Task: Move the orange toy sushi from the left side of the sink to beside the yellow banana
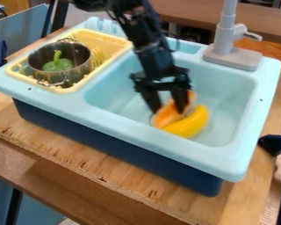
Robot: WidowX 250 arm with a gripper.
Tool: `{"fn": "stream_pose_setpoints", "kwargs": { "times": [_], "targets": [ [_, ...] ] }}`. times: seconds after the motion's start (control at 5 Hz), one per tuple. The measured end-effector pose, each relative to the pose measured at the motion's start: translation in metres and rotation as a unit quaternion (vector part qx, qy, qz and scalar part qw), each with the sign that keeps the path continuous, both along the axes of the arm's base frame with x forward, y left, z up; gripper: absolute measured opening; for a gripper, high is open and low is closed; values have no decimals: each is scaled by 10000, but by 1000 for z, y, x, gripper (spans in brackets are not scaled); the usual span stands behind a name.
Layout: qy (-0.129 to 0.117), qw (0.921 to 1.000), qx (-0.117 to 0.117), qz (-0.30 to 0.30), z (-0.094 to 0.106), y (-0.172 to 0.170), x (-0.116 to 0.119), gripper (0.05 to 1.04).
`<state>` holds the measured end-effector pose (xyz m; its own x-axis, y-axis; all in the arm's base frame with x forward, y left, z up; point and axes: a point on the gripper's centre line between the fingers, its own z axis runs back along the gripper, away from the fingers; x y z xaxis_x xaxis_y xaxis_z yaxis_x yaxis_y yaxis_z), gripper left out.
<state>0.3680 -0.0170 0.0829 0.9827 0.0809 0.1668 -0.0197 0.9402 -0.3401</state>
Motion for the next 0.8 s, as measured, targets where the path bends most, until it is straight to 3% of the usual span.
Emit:
{"fn": "stream_pose_setpoints", "kwargs": {
  "times": [0.2,0.4,0.6,0.8],
  "targets": [
    [-98,9993,296,198,17,18,-12,1005],
    [-379,9984,384,192,38,19,-23,1001],
    [-484,9976,484,128,51,21,-28,1001],
    [-75,9943,1067,-22,58,16,-41,1001]
  ]
}}
